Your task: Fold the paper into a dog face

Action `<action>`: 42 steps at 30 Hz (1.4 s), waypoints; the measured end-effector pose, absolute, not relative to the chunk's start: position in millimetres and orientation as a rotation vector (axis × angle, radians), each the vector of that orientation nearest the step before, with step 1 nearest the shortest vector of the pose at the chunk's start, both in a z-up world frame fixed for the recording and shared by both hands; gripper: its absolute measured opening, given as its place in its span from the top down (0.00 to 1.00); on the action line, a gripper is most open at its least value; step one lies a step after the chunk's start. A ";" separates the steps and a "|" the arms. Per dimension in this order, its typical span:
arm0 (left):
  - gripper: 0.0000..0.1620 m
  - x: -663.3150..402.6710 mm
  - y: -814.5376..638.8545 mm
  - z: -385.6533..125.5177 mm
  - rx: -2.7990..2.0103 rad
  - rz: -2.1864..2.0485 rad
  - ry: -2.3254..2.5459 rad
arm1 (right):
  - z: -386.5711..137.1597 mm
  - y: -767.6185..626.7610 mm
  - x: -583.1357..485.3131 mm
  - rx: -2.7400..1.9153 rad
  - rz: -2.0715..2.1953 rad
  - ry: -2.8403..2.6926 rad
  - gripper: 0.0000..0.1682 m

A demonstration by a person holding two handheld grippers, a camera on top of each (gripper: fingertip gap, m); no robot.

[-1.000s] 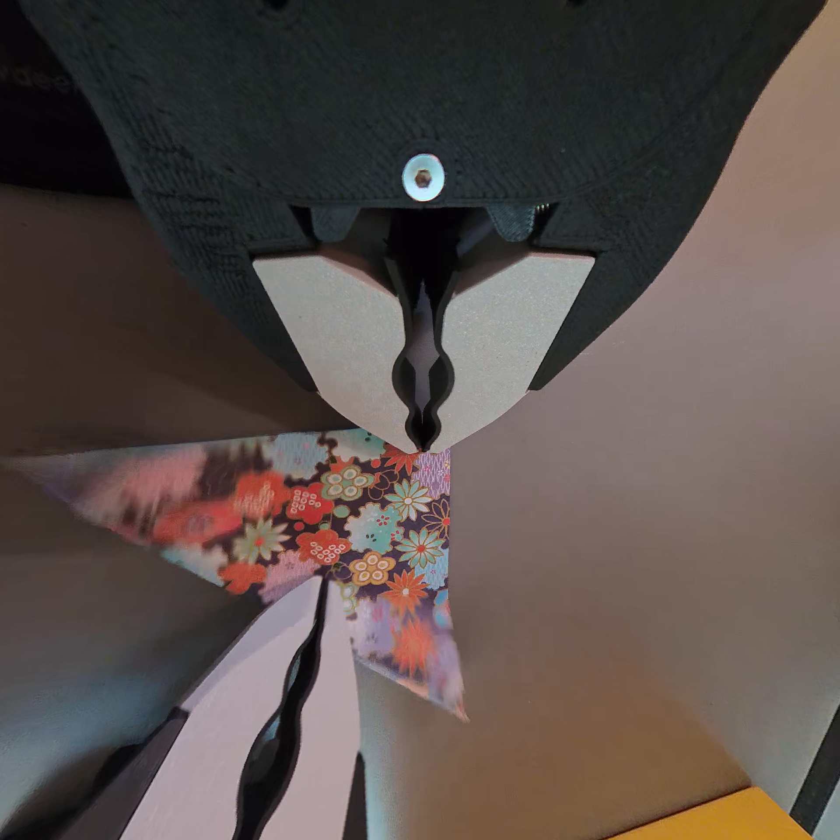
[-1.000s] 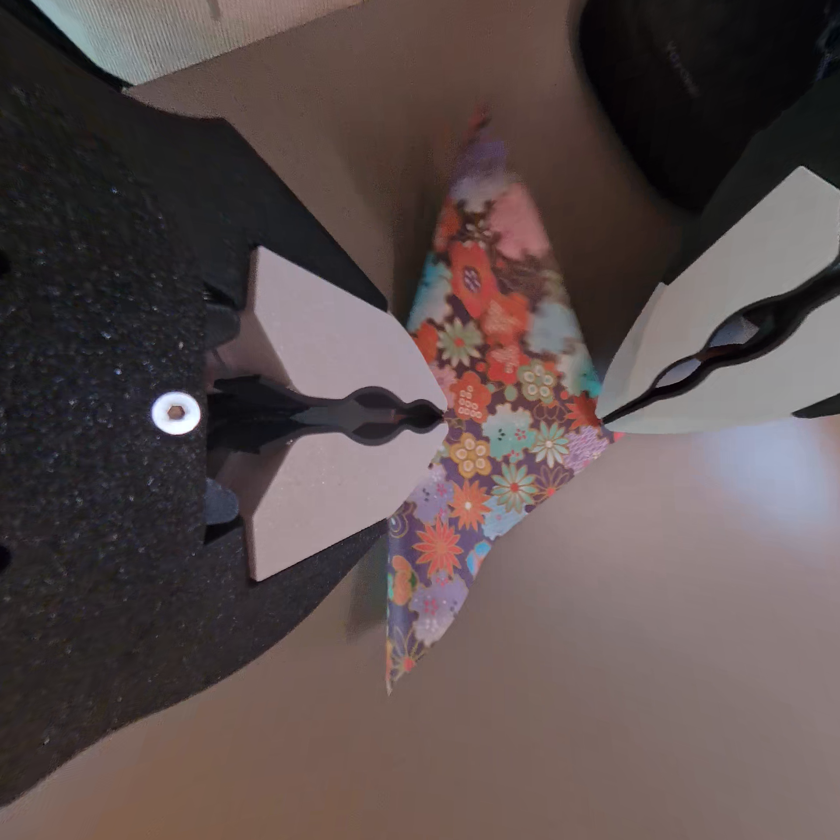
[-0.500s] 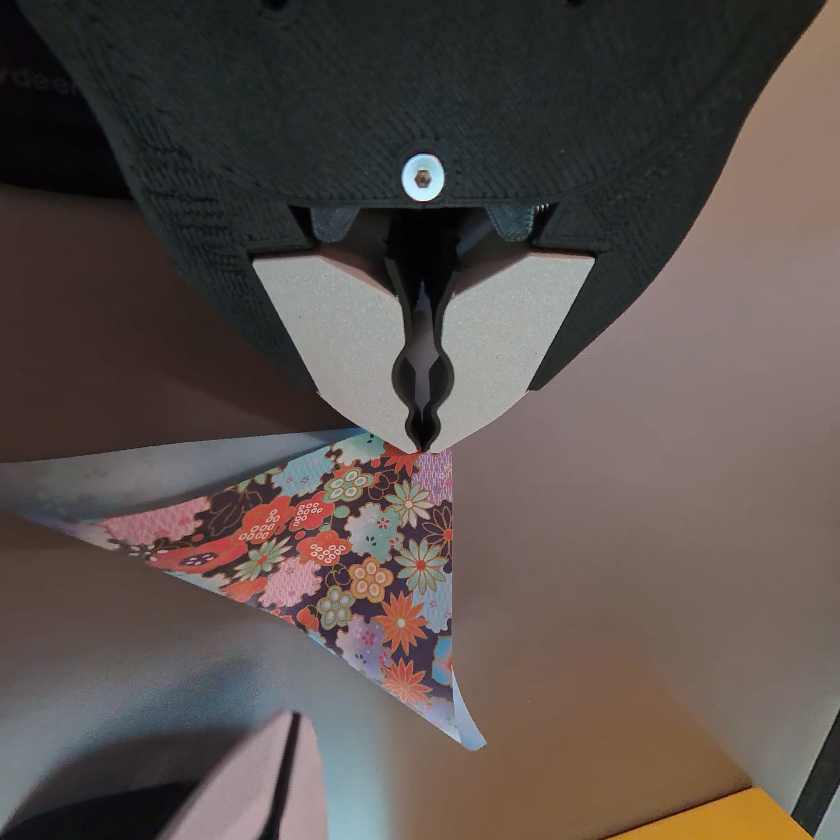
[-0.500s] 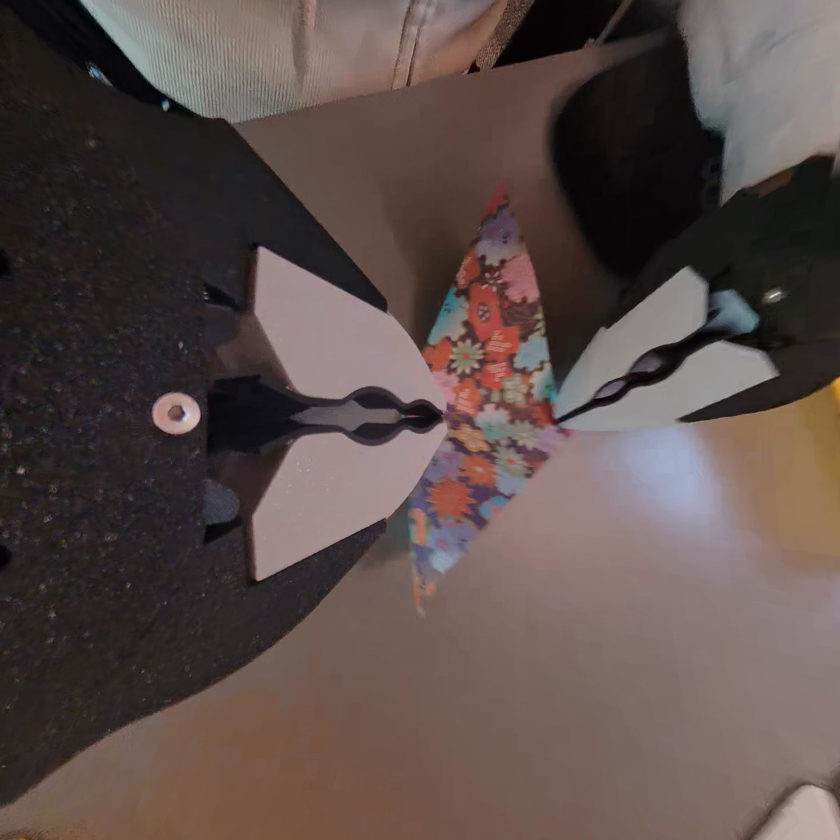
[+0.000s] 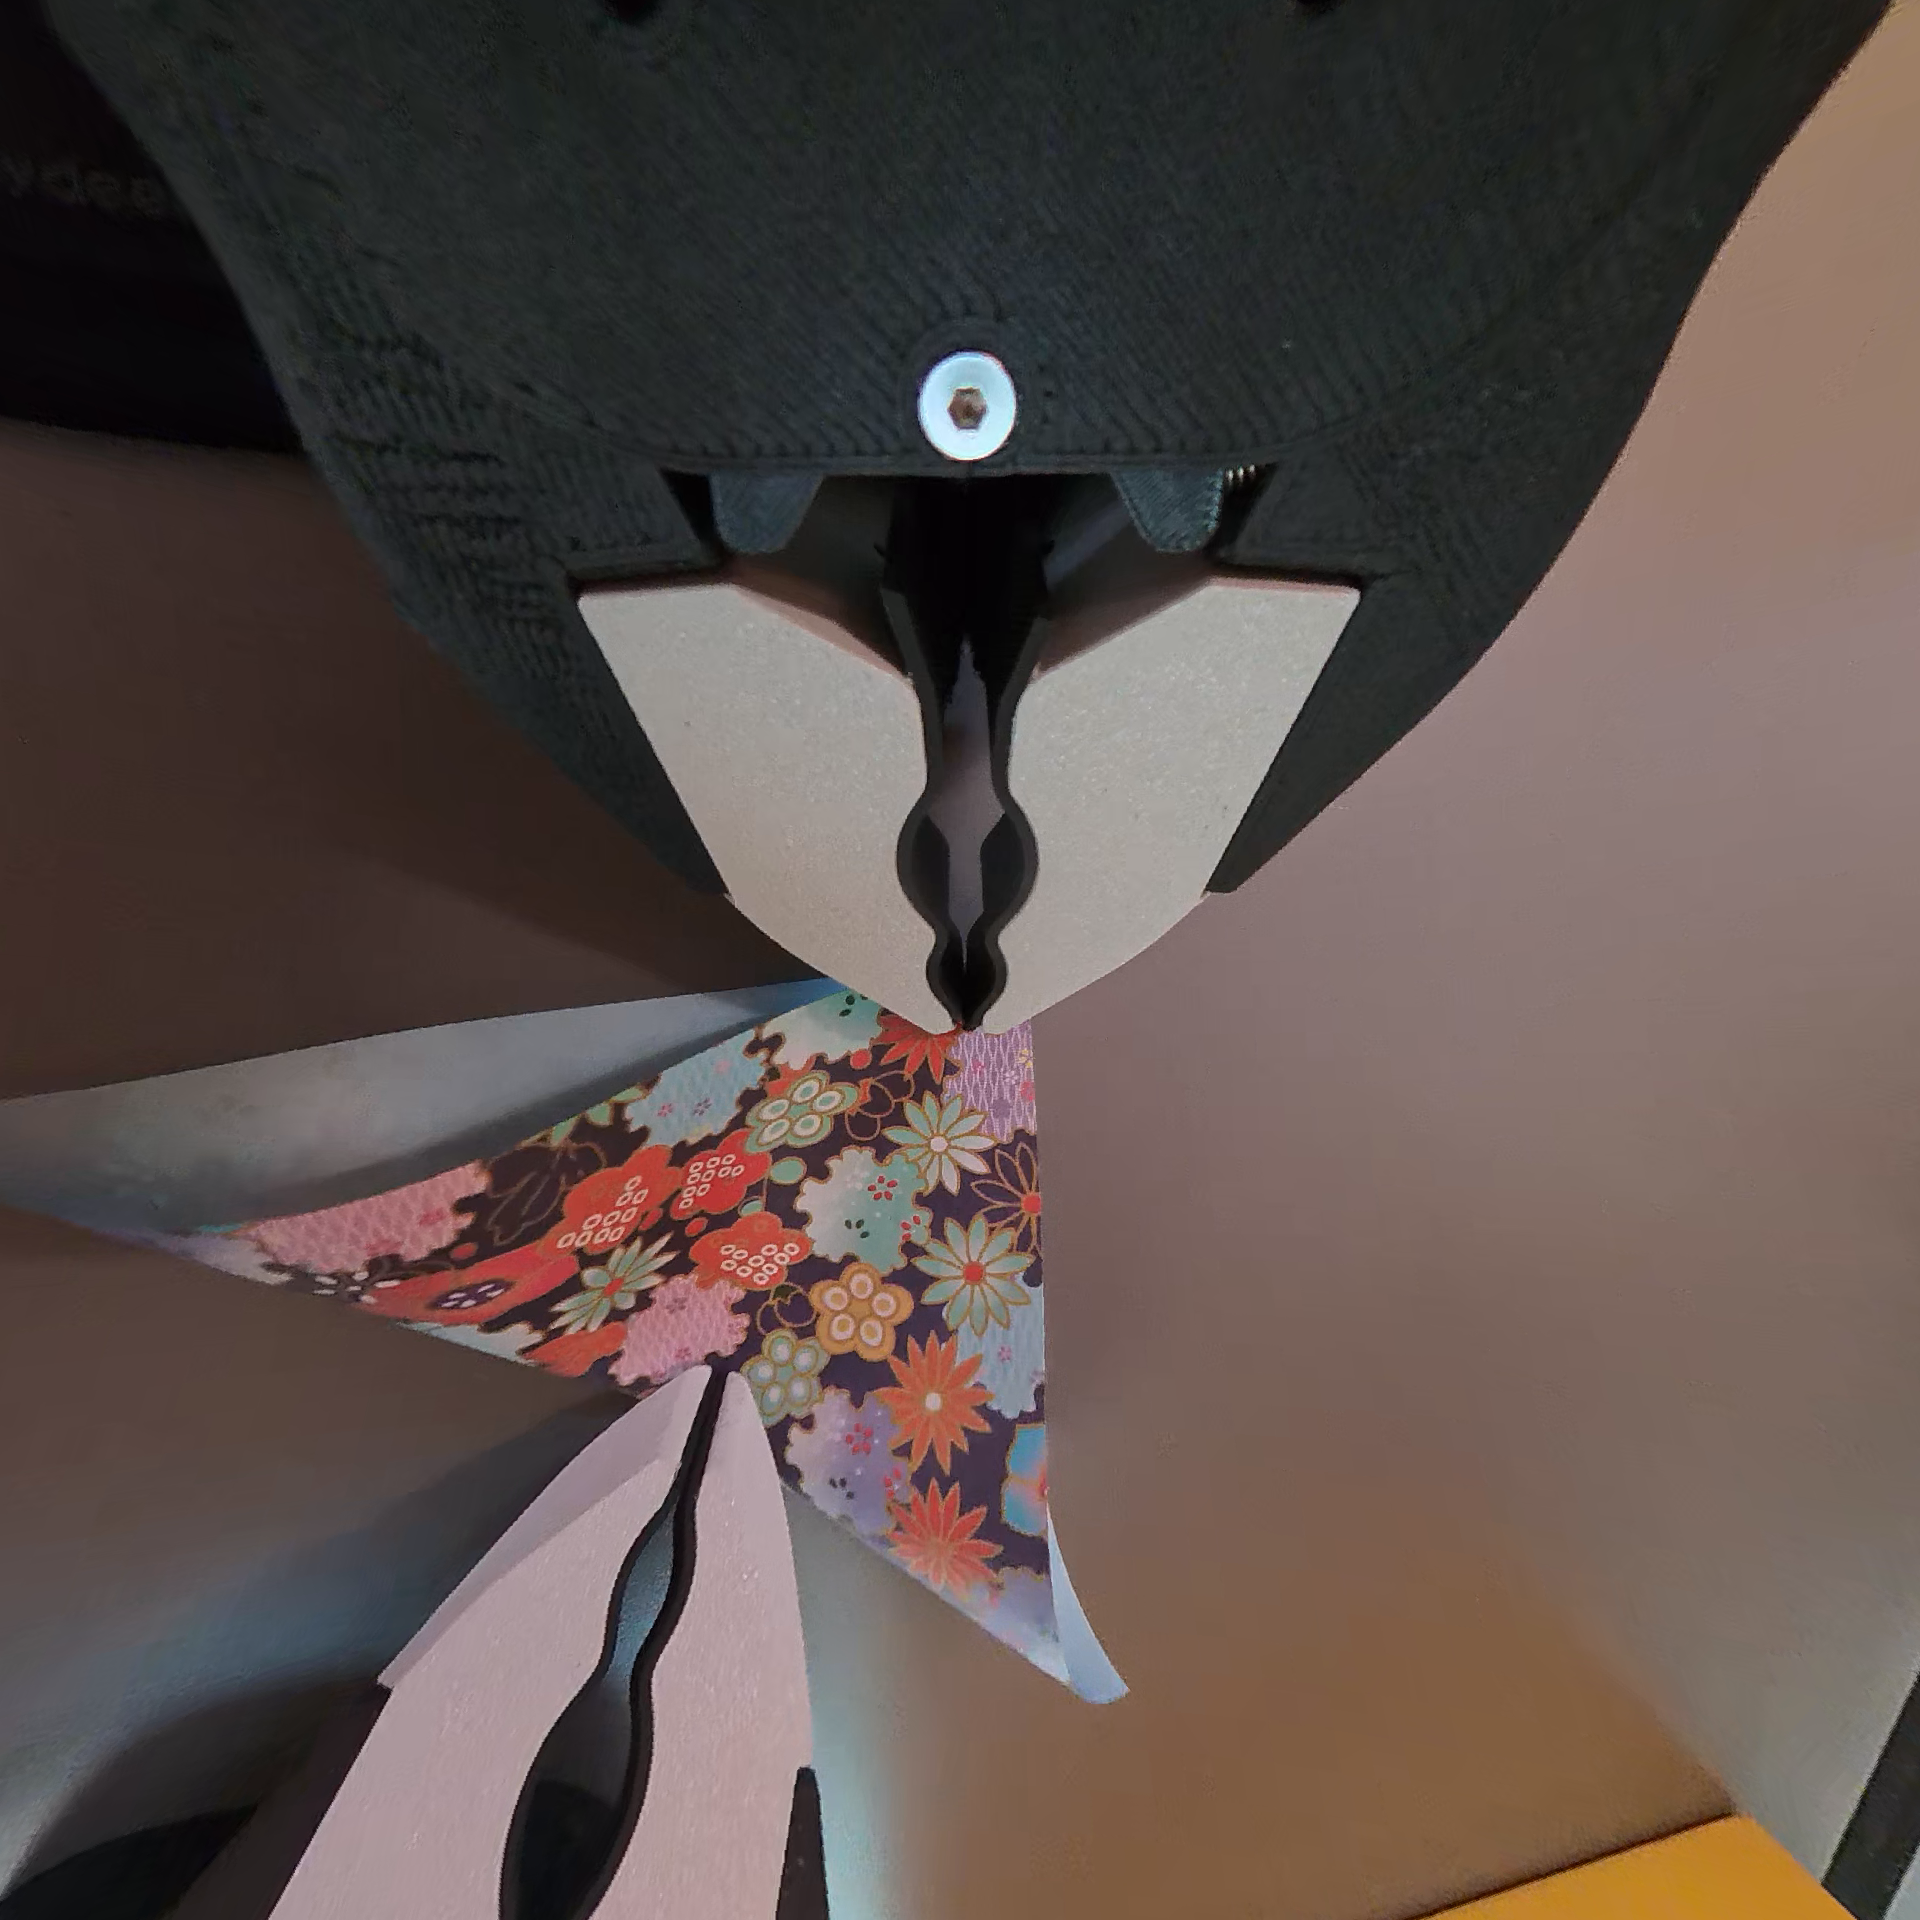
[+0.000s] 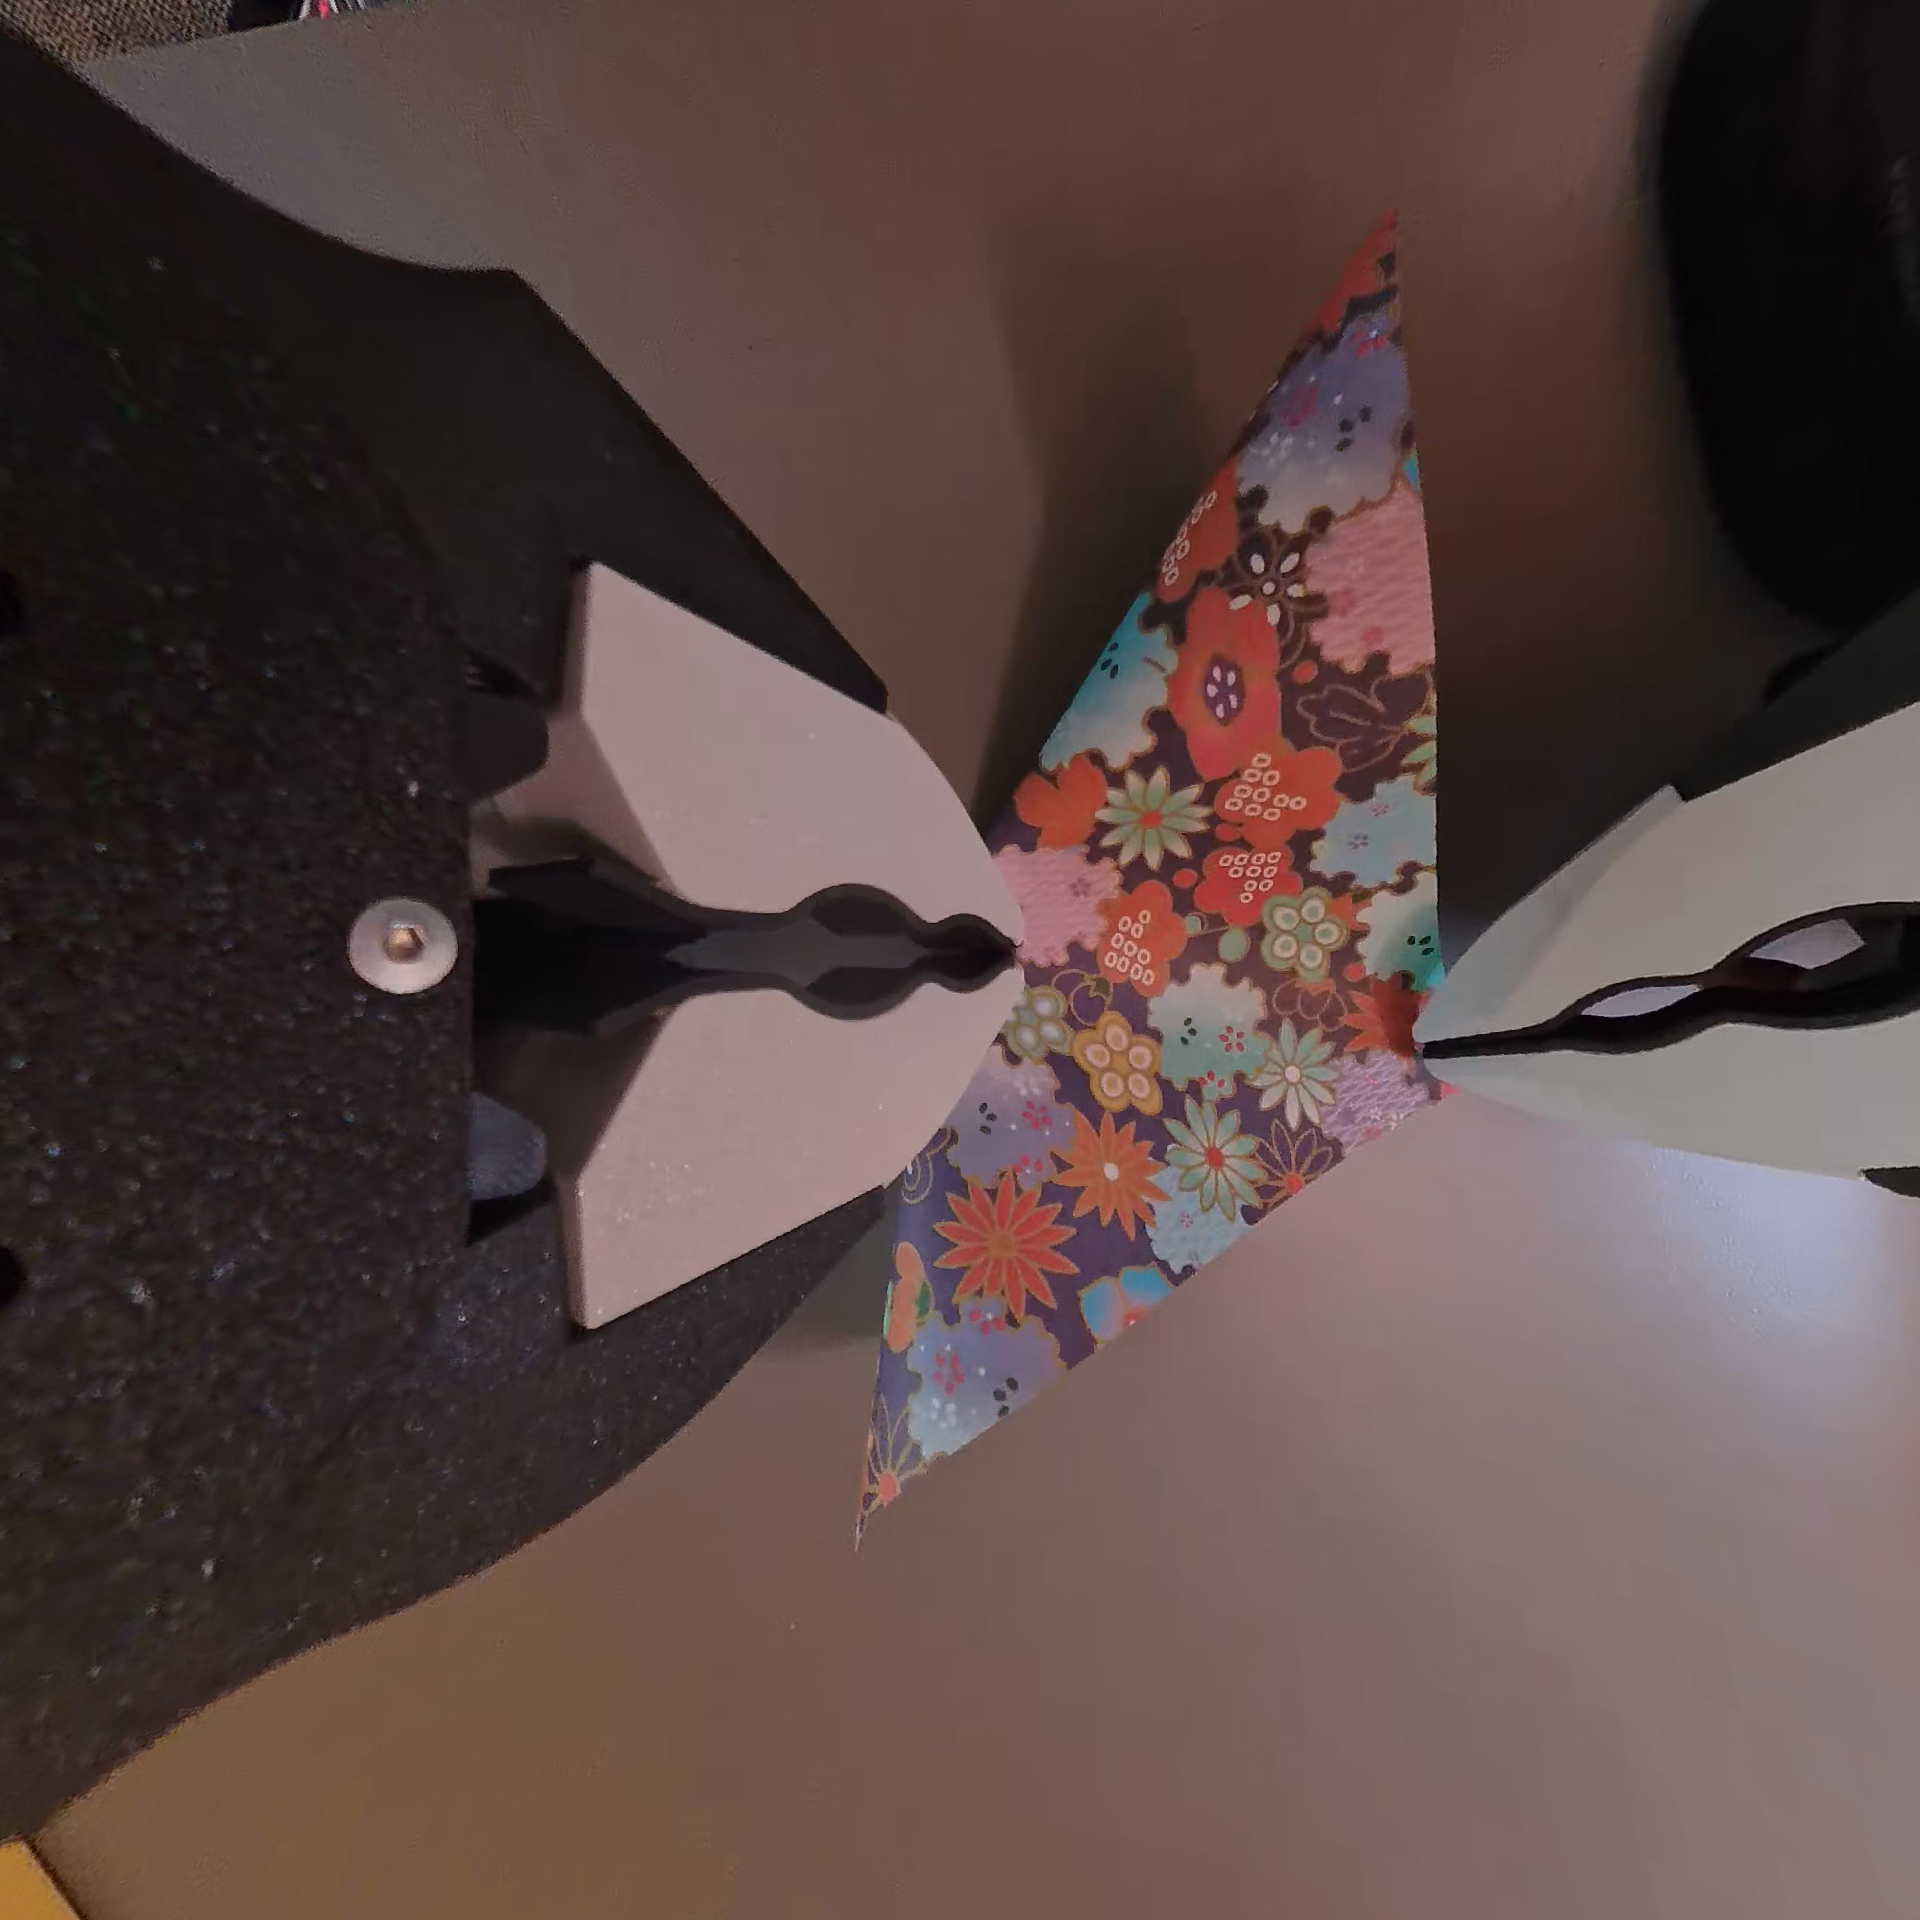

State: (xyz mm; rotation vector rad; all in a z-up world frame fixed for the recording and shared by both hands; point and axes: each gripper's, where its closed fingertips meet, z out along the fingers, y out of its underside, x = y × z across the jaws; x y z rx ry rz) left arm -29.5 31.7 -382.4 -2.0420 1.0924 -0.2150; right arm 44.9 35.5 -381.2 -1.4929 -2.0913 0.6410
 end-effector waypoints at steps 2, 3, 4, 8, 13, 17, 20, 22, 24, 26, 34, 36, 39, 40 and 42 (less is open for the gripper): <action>1.00 -29.5 31.7 -382.3 -2.045 -0.219 1.087 | -381.2 35.5 45.3 -1.503 0.653 -2.076 1.00; 1.00 -29.4 31.7 -382.2 -2.046 -0.223 1.087 | -381.1 35.4 45.5 -1.504 0.661 -2.067 1.00; 1.00 -29.2 31.3 -382.2 -2.047 -0.229 1.091 | -381.1 35.3 45.6 -1.499 0.664 -2.063 1.00; 1.00 -36.5 27.7 -379.8 -2.080 -0.218 1.122 | -380.9 35.2 45.9 -1.492 0.658 -2.060 1.00; 1.00 -42.3 39.7 -328.7 -1.943 -0.235 0.944 | -380.9 35.0 46.4 -1.505 0.670 -2.055 1.00; 1.00 -4.0 32.2 -308.8 -1.851 -0.329 1.074 | -380.9 34.7 46.6 -1.506 0.682 -2.054 1.00; 1.00 23.7 26.3 -323.4 -1.868 -0.363 1.232 | -380.8 34.6 46.8 -1.500 0.681 -2.052 1.00; 1.00 34.6 24.1 -337.0 -1.898 -0.370 1.302 | -380.8 34.5 46.9 -1.494 0.674 -2.051 1.00; 1.00 37.4 23.0 -351.7 -1.947 -0.355 1.347 | -380.7 34.5 46.9 -1.490 0.670 -2.049 1.00; 1.00 37.9 19.9 -364.2 -1.985 -0.349 1.383 | -380.7 34.4 46.9 -1.488 0.669 -2.048 1.00; 1.00 37.8 12.6 -383.2 -2.058 -0.383 1.420 | -380.5 34.1 47.2 -1.474 0.655 -2.046 1.00; 1.00 37.7 12.5 -383.4 -2.067 -0.400 1.403 | -380.4 34.1 47.2 -1.457 0.639 -2.044 1.00; 1.00 37.7 12.3 -383.7 -2.064 -0.403 1.406 | -377.6 32.2 48.9 -1.175 0.482 -2.115 1.00; 1.00 37.7 12.3 -383.8 -2.061 -0.399 1.412 | -369.8 34.6 48.2 -0.983 0.377 -2.087 1.00; 1.00 37.7 12.2 -383.8 -2.058 -0.401 1.411 | -345.8 35.0 48.4 -0.579 0.183 -1.980 0.99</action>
